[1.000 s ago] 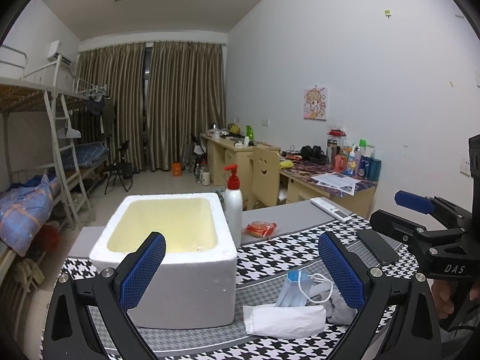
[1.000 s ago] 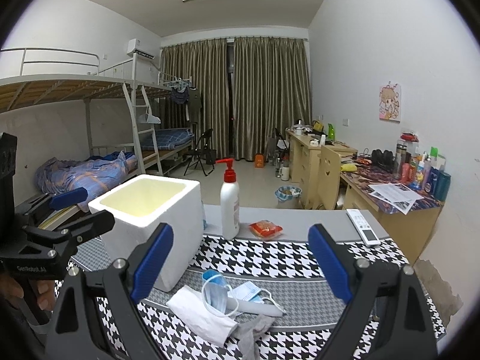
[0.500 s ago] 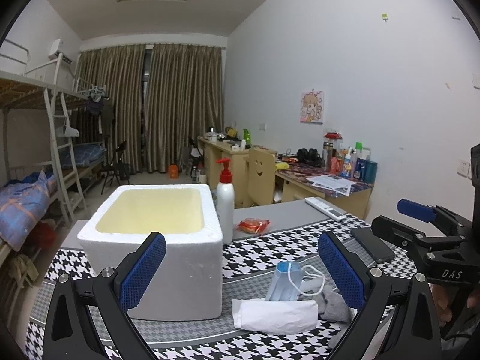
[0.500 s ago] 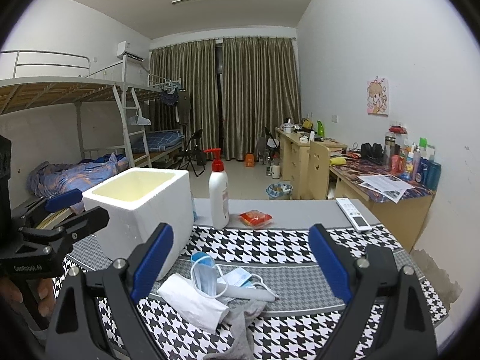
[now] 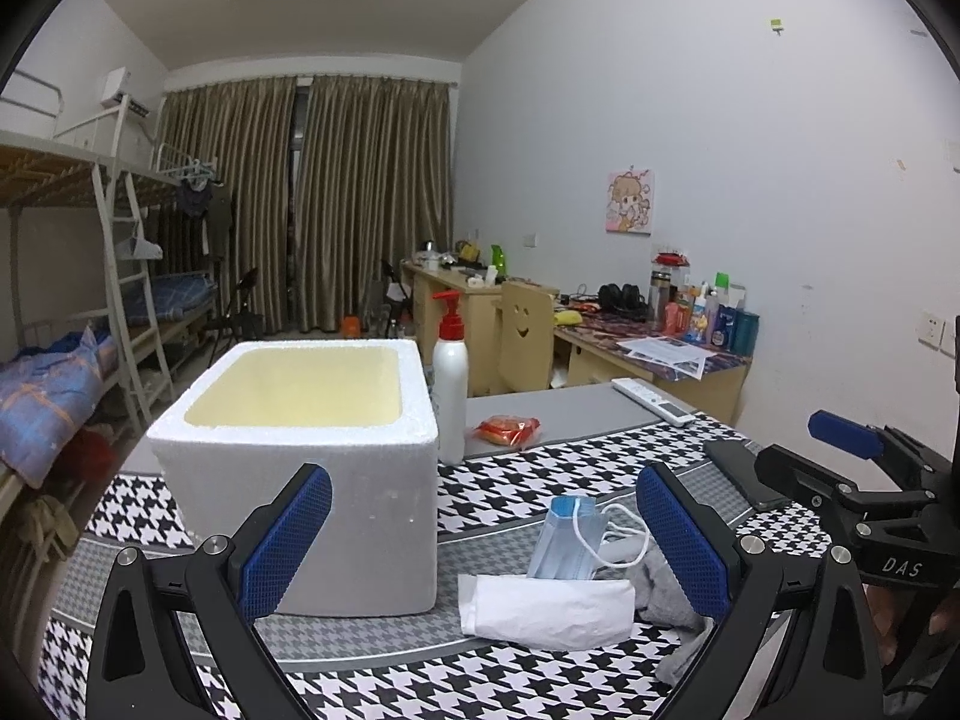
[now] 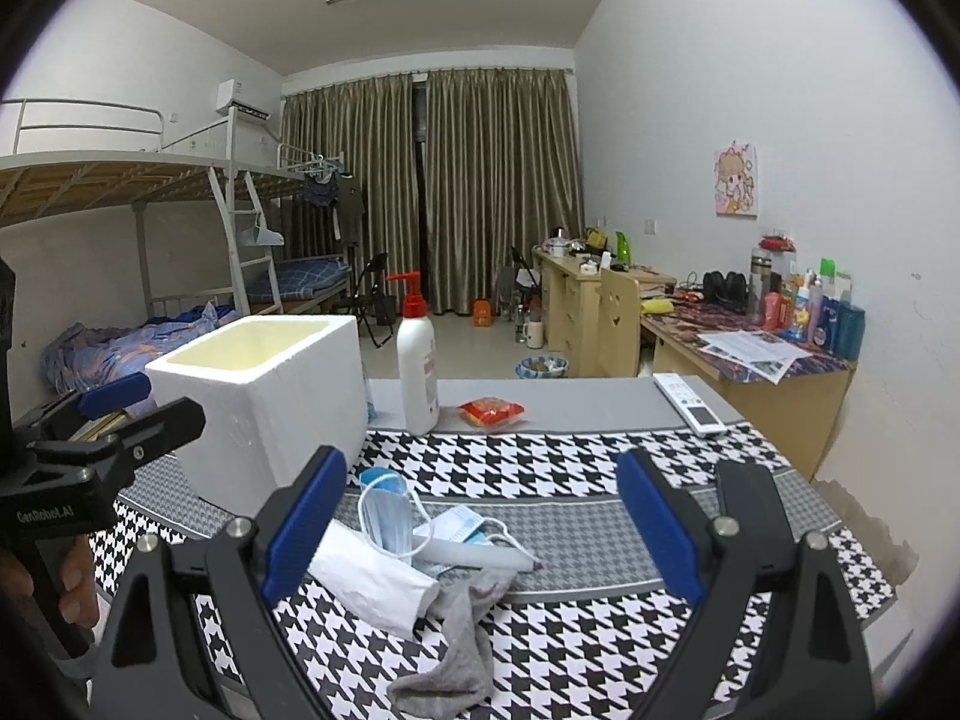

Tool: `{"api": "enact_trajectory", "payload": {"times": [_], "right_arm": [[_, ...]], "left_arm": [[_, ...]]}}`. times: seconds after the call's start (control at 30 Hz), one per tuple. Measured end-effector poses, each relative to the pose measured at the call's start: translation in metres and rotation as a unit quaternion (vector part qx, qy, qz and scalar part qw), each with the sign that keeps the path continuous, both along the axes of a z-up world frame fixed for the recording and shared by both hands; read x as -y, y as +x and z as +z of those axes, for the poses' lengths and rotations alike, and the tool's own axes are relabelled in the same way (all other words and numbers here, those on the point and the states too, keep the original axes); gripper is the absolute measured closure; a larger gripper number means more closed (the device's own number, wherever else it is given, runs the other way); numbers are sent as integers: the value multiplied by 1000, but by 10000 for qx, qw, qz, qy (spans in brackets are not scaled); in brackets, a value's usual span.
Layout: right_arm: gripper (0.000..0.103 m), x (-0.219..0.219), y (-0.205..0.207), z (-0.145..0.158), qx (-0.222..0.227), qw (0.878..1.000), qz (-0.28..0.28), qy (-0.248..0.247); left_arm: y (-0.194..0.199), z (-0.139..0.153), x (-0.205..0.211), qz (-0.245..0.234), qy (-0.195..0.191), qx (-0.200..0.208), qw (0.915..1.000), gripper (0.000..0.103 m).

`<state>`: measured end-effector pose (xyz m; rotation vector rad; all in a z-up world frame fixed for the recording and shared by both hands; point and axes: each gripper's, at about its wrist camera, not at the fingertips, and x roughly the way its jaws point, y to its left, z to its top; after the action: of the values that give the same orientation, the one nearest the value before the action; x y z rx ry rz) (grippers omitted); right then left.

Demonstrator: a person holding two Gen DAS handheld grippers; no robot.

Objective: Organize soft objects
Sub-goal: 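Withdraw both tools from the box back toward the remaining items, then grasp the white tissue pack with the left tool while the right tool grasps the grey sock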

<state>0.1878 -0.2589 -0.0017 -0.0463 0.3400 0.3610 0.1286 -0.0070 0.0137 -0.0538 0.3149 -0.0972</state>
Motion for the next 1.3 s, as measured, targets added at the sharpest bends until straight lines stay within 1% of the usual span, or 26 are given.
{"api": "enact_trajectory", "payload": {"times": [0.1,0.53,0.73,0.97,1.1,1.2,1.27,1.3], "right_arm": [[9,-1,0,-4,-52,10000,13,-51],[9,8,7,-20,-357,9993,-55,-62],[9,8,10,-30,-451,9987,-123,-203],[9,10,16,-42,-712,9970,-189,-250],[17,9,20,-49,-873,9957,-106,-283],[22,6,26,-59,-1113,9933,-54,-315],[29,5,30,-66,-1295,9910,-7,-336],[30,4,32,-68,-1345,9903,-1,-344]], "left_arm": [[2,-4,2,39,30,-73,10000,1],[11,-21,10,-153,38,-356,9992,1],[18,-32,10,-150,-6,-561,9983,1],[27,-44,14,-283,-1,-825,9962,1],[32,-52,16,-343,-30,-999,9944,1],[34,-54,16,-324,-46,-1032,9941,1],[37,-56,17,-317,-25,-1074,9937,1],[38,-58,17,-311,-5,-1096,9935,1]]}}
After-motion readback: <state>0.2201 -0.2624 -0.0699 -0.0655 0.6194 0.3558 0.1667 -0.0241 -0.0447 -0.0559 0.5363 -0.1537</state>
